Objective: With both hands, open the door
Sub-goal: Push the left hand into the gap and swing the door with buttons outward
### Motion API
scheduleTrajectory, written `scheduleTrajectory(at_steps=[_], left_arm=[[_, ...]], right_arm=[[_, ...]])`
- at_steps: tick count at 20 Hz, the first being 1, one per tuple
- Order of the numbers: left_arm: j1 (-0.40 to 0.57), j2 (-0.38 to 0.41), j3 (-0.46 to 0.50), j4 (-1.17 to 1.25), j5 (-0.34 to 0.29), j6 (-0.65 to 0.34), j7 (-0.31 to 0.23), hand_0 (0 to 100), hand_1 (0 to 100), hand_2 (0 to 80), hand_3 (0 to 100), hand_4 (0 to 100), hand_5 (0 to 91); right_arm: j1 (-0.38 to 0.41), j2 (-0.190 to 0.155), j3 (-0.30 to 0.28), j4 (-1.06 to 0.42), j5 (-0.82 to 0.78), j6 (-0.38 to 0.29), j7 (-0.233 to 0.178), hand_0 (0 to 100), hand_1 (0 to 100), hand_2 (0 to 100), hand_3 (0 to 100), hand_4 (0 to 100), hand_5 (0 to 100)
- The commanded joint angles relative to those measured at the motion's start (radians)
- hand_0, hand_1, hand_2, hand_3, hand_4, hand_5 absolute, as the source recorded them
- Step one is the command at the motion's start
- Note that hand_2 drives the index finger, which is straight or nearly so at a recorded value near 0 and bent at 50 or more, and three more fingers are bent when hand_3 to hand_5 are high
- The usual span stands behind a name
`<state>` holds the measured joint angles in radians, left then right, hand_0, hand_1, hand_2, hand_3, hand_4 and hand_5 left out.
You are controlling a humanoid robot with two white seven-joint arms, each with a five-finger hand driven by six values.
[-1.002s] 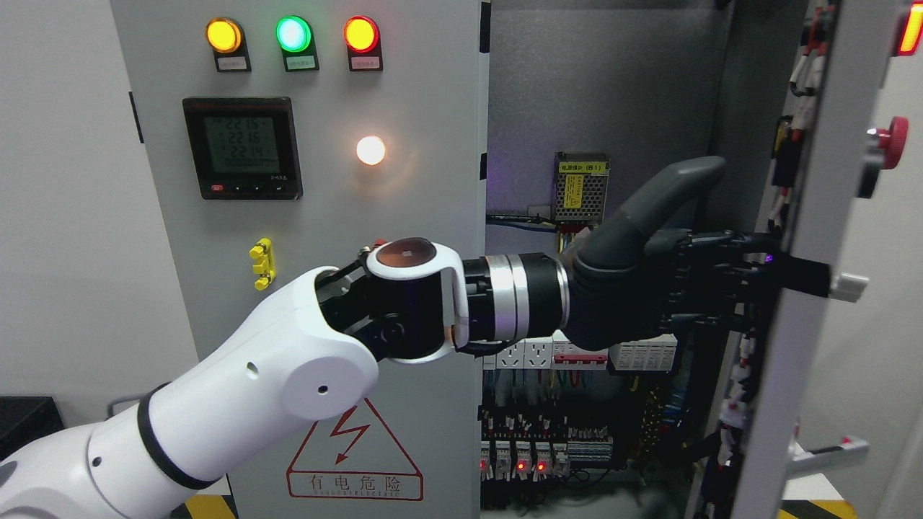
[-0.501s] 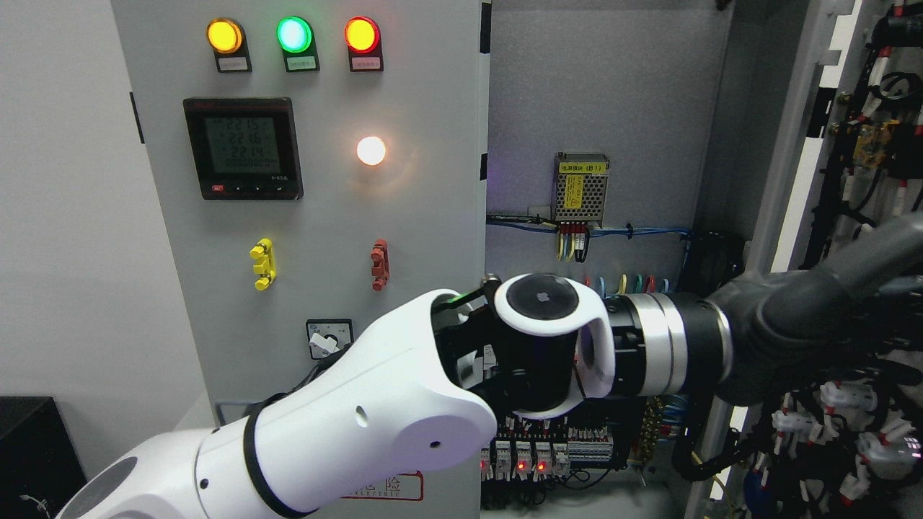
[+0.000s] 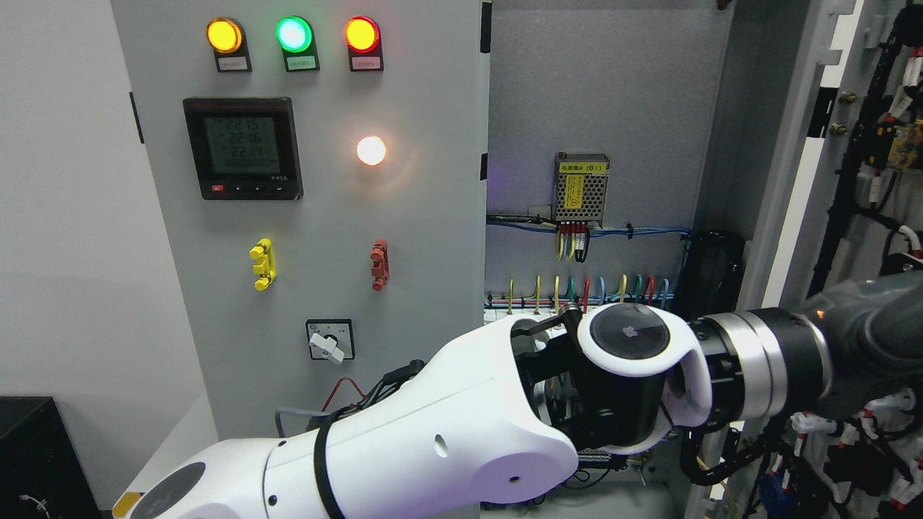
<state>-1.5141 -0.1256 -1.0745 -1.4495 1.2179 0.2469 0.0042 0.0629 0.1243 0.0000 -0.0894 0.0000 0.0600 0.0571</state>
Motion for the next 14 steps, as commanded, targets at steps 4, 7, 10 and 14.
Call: scheduleTrajectory(at_steps=[4,7,10,14], left_arm=[[0.006,-0.065,-0.114,0.071,0.025,-0.048,0.007,0,0,0.0,0,0,0.0],[0.043,-0.034,-0.072,0.019,0.025,0.0,0.0,0,0,0.0,0,0,0.0],[0.069,0.113,-0.015,-0.044,0.025,0.069,-0.021,0,0,0.0,0,0,0.0],[0.12,0.422,0.01,-0.208,0.026,0.069,-0.218,0,0,0.0,0,0,0.0]], right_arm=[[0.0,0.0,0.031,0.0,-0.018,0.0,0.0,0,0,0,0,0,0],[0.0,0.0,0.031,-0.001,-0.018,0.0,0.0,0,0,0,0,0,0],[0.0,0.0,0.031,0.0,-0.018,0.0,0.0,0,0,0,0,0,0],[0.0,0.0,0.031,0.0,-0.018,0.0,0.0,0,0,0,0,0,0]])
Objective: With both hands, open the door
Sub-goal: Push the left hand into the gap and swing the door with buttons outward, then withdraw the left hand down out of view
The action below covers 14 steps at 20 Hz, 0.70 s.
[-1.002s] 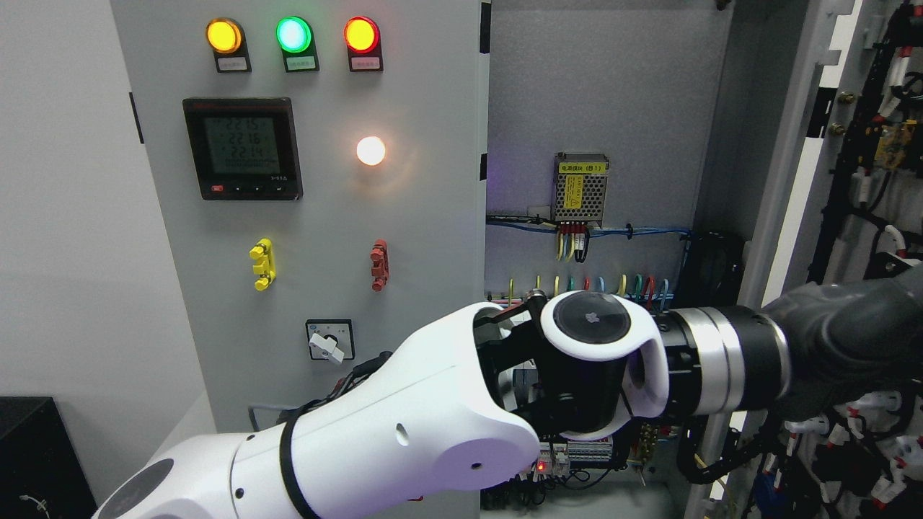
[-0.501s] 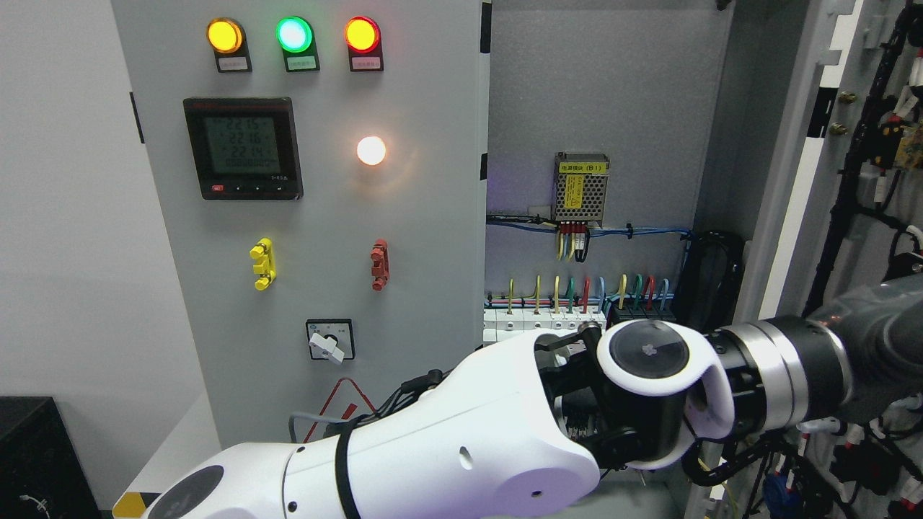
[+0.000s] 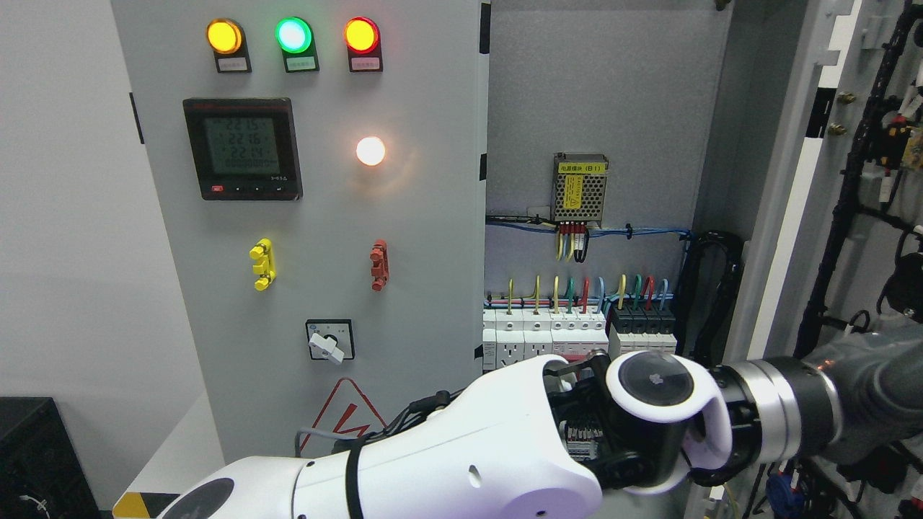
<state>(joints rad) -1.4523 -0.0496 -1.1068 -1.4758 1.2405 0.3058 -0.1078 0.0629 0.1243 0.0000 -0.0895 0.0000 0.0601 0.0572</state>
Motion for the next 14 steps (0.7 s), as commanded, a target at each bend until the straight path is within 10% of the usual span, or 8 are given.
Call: scheduleTrajectory(at_steps=[1,8,14], left_arm=[[0.096,0.434,0.042,-0.229,0.004,0.01,-0.145,0,0,0.0,0,0,0.0],[0.343,0.815,0.055,-0.305,-0.006,-0.001,-0.374,0,0,0.0,0,0,0.0],[0.548,0.961,0.051,-0.304,-0.059,-0.007,-0.398,0,0,0.0,0,0,0.0]], right_arm=[[0.0,0.0,0.031,0.001,-0.018,0.0,0.0,0,0,0,0,0,0],[0.0,0.0,0.031,0.001,-0.018,0.0,0.0,0,0,0,0,0,0],[0.0,0.0,0.031,0.001,-0.018,0.0,0.0,0,0,0,0,0,0]])
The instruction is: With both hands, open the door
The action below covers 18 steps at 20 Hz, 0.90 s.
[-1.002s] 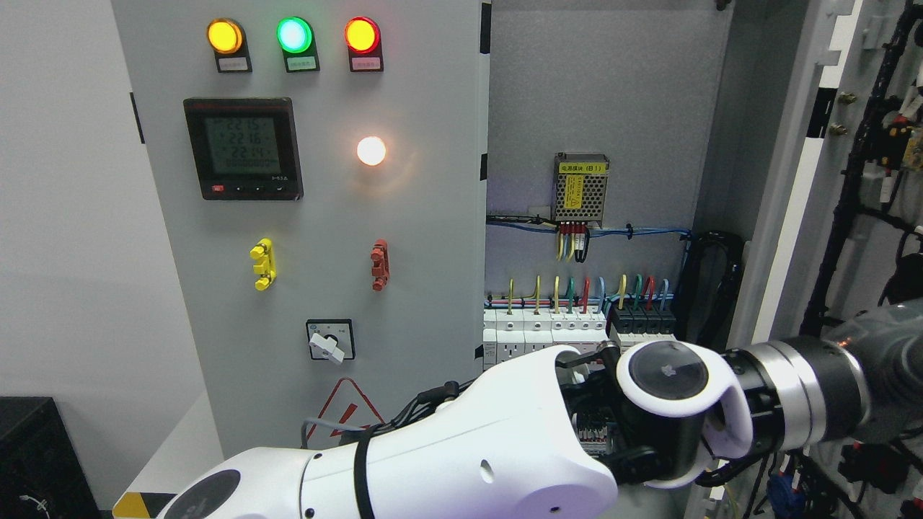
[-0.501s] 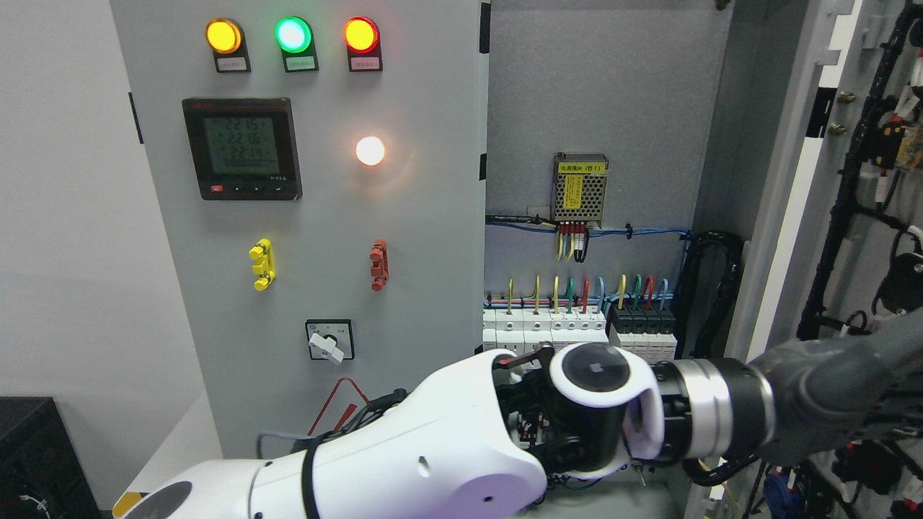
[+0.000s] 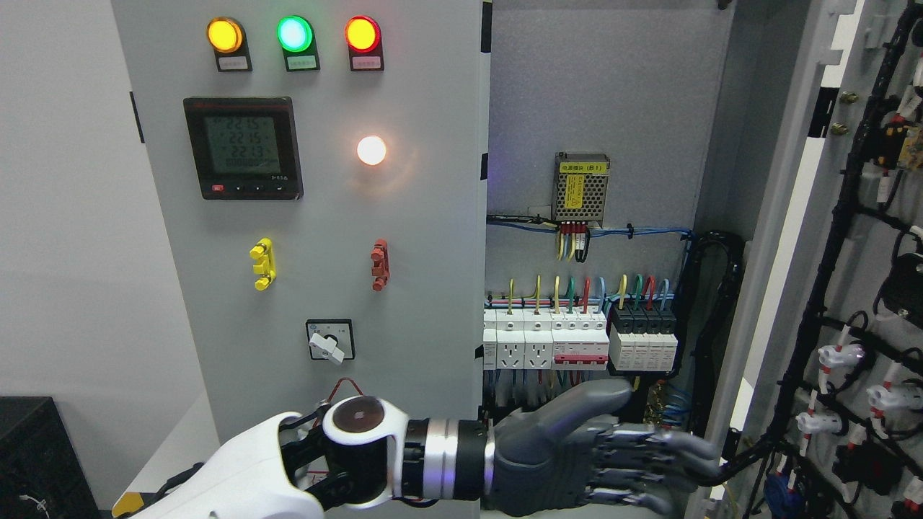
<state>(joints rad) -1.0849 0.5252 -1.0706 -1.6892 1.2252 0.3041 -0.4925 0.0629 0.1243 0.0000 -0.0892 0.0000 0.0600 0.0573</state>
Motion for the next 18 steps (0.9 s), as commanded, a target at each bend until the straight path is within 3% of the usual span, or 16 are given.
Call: scheduleTrajectory(at_steps=[1,4,6,8,11,13,15,18], left_arm=[[0.219,0.401,0.017,-0.09,-0.077,-0.005,-0.015,0,0,0.0,0,0,0.0],[0.354,0.459,0.02,-0.083,-0.179,-0.028,-0.02,0,0,0.0,0,0,0.0],[0.488,0.504,0.021,-0.035,-0.225,-0.124,-0.02,0,0,0.0,0,0,0.0],[0.652,0.521,0.021,0.069,-0.277,-0.263,-0.027,0,0,0.0,0,0,0.0],[0.906,0.495,0.023,0.367,-0.413,-0.559,-0.037,0,0,0.0,0,0,0.0],[1.037,0.367,0.024,0.649,-0.455,-0.768,-0.037,0,0,0.0,0,0,0.0],[1.094,0.163,0.035,1.026,-0.464,-0.899,-0.037,0,0,0.0,0,0,0.0],[1.091,-0.226,0.148,1.643,-0.466,-0.924,-0.037,0,0,0.0,0,0,0.0]], right_arm=[[0.0,0.0,0.031,-0.001,-0.018,0.0,-0.001,0,0,0,0,0,0],[0.0,0.0,0.031,0.0,-0.018,0.0,-0.001,0,0,0,0,0,0],[0.0,0.0,0.031,-0.001,-0.018,0.0,-0.001,0,0,0,0,0,0],[0.0,0.0,0.031,0.0,-0.018,0.0,-0.001,0,0,0,0,0,0],[0.0,0.0,0.031,0.0,-0.018,0.0,-0.001,0,0,0,0,0,0],[0.0,0.0,0.031,-0.001,-0.018,0.0,-0.001,0,0,0,0,0,0],[0.0,0.0,0.031,0.0,-0.018,0.0,-0.001,0,0,0,0,0,0],[0.0,0.0,0.031,0.0,-0.018,0.0,-0.001,0,0,0,0,0,0]])
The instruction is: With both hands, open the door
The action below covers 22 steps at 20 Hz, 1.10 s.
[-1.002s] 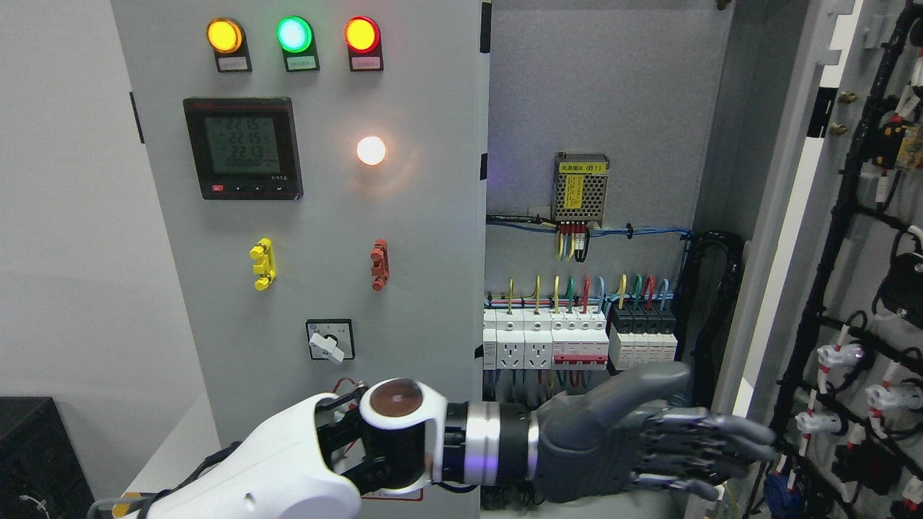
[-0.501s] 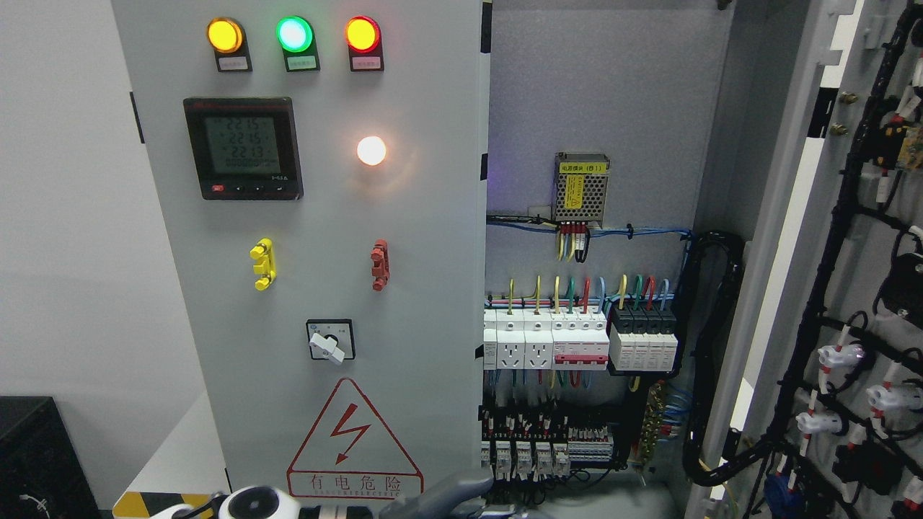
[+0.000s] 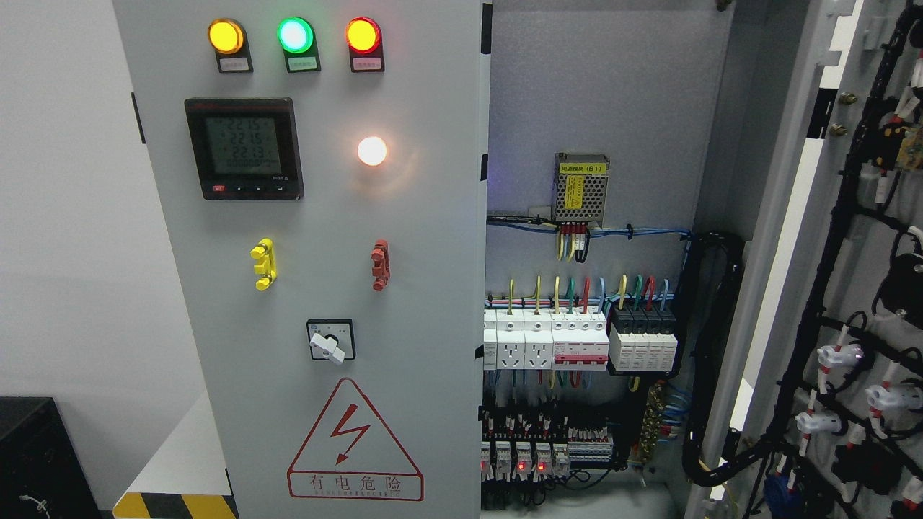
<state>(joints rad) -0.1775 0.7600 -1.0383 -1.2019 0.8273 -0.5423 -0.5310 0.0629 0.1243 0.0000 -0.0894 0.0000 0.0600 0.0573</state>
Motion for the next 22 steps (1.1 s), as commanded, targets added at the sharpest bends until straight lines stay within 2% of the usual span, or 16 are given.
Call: scheduleTrajectory(at_steps=[1,3,5,6,7,8,9,10,11,12,15,17,19,21,22], left_arm=[[0.181,-0.543,0.182,1.294,-0.068,-0.077,0.002,0,0,0.0,0,0,0.0],[0.184,-0.599,0.279,1.378,-0.07,-0.071,0.003,0,0,0.0,0,0,0.0],[0.19,-0.625,0.308,1.381,-0.07,-0.056,0.009,0,0,0.0,0,0,0.0],[0.185,-0.663,0.314,1.39,-0.065,-0.016,0.017,0,0,0.0,0,0,0.0],[0.178,-0.697,0.334,1.395,-0.065,0.075,0.051,0,0,0.0,0,0,0.0],[0.176,-0.721,0.366,1.394,-0.071,0.205,0.124,0,0,0.0,0,0,0.0],[0.168,-0.734,0.415,1.385,-0.079,0.325,0.222,0,0,0.0,0,0,0.0],[0.161,-0.757,0.473,1.381,-0.117,0.405,0.329,0,0,0.0,0,0,0.0],[0.159,-0.778,0.539,1.38,-0.193,0.435,0.411,0,0,0.0,0,0,0.0],[0.159,-0.791,0.614,1.378,-0.306,0.435,0.454,0,0,0.0,0,0,0.0],[0.164,-0.806,0.913,1.299,-0.72,0.438,0.453,0,0,0.0,0,0,0.0],[0.174,-0.809,1.007,1.259,-0.86,0.438,0.453,0,0,0.0,0,0,0.0],[0.181,-0.829,1.049,1.257,-0.89,0.443,0.453,0,0,0.0,0,0,0.0],[0.181,-0.841,1.09,1.263,-0.88,0.446,0.454,0,0,0.0,0,0,0.0],[0.181,-0.843,1.098,1.268,-0.875,0.446,0.453,0,0,0.0,0,0,0.0]], right_arm=[[0.0,0.0,0.031,-0.001,-0.018,0.0,-0.001,0,0,0,0,0,0],[0.0,0.0,0.031,-0.001,-0.018,0.0,-0.001,0,0,0,0,0,0],[0.0,0.0,0.031,0.0,-0.018,0.0,-0.001,0,0,0,0,0,0],[0.0,0.0,0.031,0.0,-0.018,0.0,-0.001,0,0,0,0,0,0],[0.001,0.0,0.031,0.0,-0.018,0.0,-0.001,0,0,0,0,0,0],[0.0,0.0,0.031,-0.001,-0.018,0.0,-0.001,0,0,0,0,0,0],[0.0,0.0,0.031,0.0,-0.018,0.0,-0.001,0,0,0,0,0,0],[0.0,0.0,0.031,0.0,-0.018,0.0,-0.001,0,0,0,0,0,0],[0.0,0.0,0.031,-0.001,-0.018,0.0,-0.001,0,0,0,0,0,0],[0.0,0.0,0.031,0.0,-0.018,0.0,-0.001,0,0,0,0,0,0],[0.0,0.0,0.031,-0.001,-0.018,0.0,-0.001,0,0,0,0,0,0],[0.0,0.0,0.026,-0.007,-0.021,0.0,-0.001,0,0,0,0,0,0],[-0.008,-0.008,0.026,-0.117,-0.02,-0.002,-0.001,0,0,0,0,0,0],[0.02,-0.02,0.028,-0.34,-0.017,-0.002,-0.001,0,0,0,0,0,0],[0.037,-0.041,0.028,-0.44,-0.018,-0.002,-0.001,0,0,0,0,0,0]])
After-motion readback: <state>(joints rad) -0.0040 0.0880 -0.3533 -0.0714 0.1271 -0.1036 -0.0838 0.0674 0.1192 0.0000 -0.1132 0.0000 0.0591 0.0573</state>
